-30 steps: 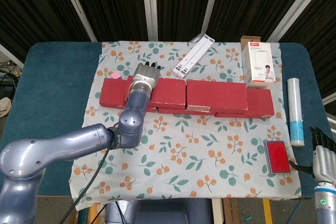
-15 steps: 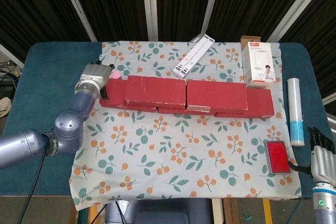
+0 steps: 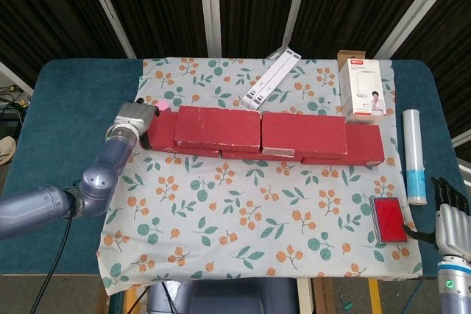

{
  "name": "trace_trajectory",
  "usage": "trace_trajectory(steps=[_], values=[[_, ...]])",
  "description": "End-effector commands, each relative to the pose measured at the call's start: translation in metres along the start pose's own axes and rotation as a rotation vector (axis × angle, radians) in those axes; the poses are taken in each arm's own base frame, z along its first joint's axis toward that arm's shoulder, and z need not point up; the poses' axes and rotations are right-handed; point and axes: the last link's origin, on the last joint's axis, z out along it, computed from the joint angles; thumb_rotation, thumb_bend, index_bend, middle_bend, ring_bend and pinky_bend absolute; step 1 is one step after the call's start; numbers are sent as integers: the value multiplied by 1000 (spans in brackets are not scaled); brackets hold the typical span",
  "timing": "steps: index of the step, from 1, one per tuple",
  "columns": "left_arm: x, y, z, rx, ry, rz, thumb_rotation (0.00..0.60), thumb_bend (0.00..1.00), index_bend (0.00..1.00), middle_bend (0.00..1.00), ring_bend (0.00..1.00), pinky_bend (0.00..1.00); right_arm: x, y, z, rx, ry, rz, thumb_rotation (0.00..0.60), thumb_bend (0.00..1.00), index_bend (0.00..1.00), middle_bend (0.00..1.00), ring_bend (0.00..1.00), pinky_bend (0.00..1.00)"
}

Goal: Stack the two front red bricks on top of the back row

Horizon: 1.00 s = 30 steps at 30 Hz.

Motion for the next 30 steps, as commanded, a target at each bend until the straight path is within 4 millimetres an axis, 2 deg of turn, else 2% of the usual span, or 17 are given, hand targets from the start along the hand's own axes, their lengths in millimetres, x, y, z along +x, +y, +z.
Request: trace_trajectory(steps=[1, 22, 30], values=[[-2, 8, 3, -11, 1, 5, 600, 0, 210, 229, 16, 132, 0, 0, 0, 1, -1, 0, 600, 31, 0, 0, 0, 0], [-11, 51, 13, -59, -25, 48, 600, 0, 196, 227, 16, 131, 0, 2, 2, -3, -5, 9, 600, 32, 0, 0, 0, 0], [-11, 59, 12, -72, -26, 58, 600, 0, 197, 230, 16, 131, 1, 2, 2, -2, -3, 12, 600, 33, 0, 0, 0, 0]])
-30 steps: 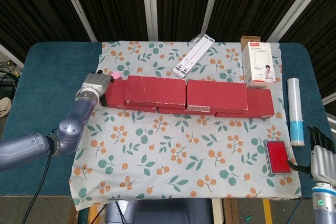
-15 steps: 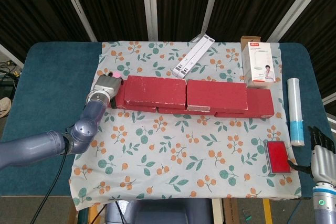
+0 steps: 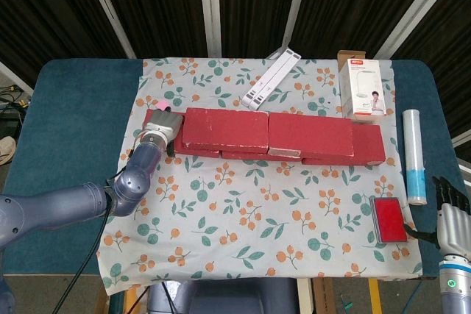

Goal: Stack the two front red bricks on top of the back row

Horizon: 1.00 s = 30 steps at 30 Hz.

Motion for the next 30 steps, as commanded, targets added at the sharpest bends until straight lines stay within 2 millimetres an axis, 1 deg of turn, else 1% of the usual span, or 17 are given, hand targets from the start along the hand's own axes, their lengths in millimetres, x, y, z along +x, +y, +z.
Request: trace_trajectory(steps=[1, 5, 10, 15, 17, 19, 20, 21, 23, 26, 28, 30], values=[[0, 0, -1, 2, -2, 4, 600, 0, 200, 231, 16, 131, 0, 0, 0, 0, -1, 0, 600, 33, 0, 0, 0, 0], [2, -5, -3, 15, -1, 10, 600, 0, 224, 234, 16, 131, 0, 0, 0, 2, -3, 1, 600, 32, 0, 0, 0, 0], [4, -19, -5, 49, 1, 12, 600, 0, 239, 238, 16, 131, -1, -1, -1, 5, -4, 2, 600, 32, 0, 0, 0, 0], [7, -44, -12, 74, -3, -7, 600, 0, 246, 239, 16, 139, -2, -1, 0, 7, -8, 1, 600, 32, 0, 0, 0, 0], [7, -57, -22, 67, -1, -24, 600, 0, 243, 229, 17, 142, -2, -1, 0, 7, -9, 0, 600, 33, 0, 0, 0, 0], [4, -70, -33, 55, 12, -66, 600, 0, 225, 194, 16, 142, -2, -1, 0, 7, -12, -3, 600, 33, 0, 0, 0, 0], [1, -75, -38, 50, 19, -80, 600, 0, 207, 161, 15, 142, -3, -1, 0, 7, -14, -4, 600, 33, 0, 0, 0, 0], [-5, -85, -46, 48, 29, -95, 600, 0, 190, 132, 13, 142, -3, -2, 0, 9, -16, -4, 600, 33, 0, 0, 0, 0], [-17, -102, -62, 45, 65, -128, 600, 0, 167, 94, 10, 142, -3, -2, -1, 13, -18, -9, 600, 33, 0, 0, 0, 0], [-31, -120, -81, 55, 131, -194, 600, 0, 122, 40, 7, 142, -4, -4, -1, 21, -17, -17, 600, 32, 0, 0, 0, 0], [-47, -135, -100, 58, 199, -237, 600, 0, 96, 13, 6, 142, -5, -6, -2, 31, -20, -22, 600, 32, 0, 0, 0, 0], [-72, -150, -121, 61, 286, -275, 600, 0, 82, 2, 5, 142, -5, -7, -2, 43, -15, -32, 600, 32, 0, 0, 0, 0]])
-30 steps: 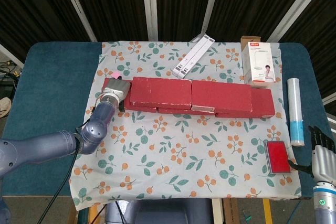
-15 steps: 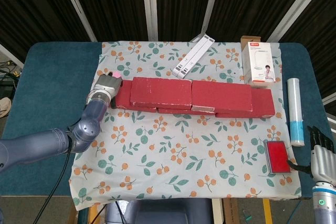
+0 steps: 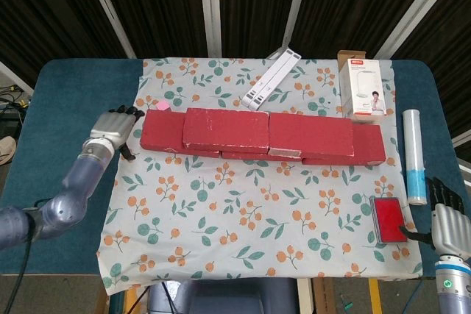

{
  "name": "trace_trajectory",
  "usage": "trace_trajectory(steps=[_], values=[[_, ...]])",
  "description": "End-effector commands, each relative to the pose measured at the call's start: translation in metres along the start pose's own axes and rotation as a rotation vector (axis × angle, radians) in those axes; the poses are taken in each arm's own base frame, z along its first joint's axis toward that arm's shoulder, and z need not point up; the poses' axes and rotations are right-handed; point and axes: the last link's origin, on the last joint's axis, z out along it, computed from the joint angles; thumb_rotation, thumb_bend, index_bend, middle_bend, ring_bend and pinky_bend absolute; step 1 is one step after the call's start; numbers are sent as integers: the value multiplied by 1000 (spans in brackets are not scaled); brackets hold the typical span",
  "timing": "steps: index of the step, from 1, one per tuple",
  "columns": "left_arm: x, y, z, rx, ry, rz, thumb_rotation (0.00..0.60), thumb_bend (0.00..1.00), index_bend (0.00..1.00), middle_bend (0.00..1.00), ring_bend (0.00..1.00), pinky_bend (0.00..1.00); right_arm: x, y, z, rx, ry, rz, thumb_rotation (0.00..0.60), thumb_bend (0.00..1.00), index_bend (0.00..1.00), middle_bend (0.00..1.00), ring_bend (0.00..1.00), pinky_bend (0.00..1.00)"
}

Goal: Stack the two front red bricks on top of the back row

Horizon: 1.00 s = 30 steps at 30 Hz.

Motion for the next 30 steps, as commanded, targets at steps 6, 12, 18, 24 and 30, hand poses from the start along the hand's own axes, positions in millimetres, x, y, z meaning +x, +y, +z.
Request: trace_trajectory(steps=[6, 12, 18, 24, 30], values=[[-104, -86, -105, 8, 281, -220, 600, 0, 76, 8, 3, 142, 1, -3, -2, 50, 20, -44, 600, 32, 0, 0, 0, 0], [-146, -103, -128, 28, 305, -227, 600, 0, 76, 13, 3, 142, 2, -6, -6, 101, 26, -68, 600, 32, 0, 0, 0, 0], [-162, -111, -144, 24, 396, -275, 600, 0, 76, 15, 3, 142, 3, -10, -9, 148, 44, -77, 600, 31, 0, 0, 0, 0], [-165, -112, -156, -6, 435, -285, 600, 0, 81, 32, 3, 142, 4, -13, -12, 191, 58, -87, 600, 33, 0, 0, 0, 0], [-166, -114, -163, 12, 433, -281, 600, 0, 81, 35, 3, 142, 3, -17, -15, 241, 67, -94, 600, 32, 0, 0, 0, 0]])
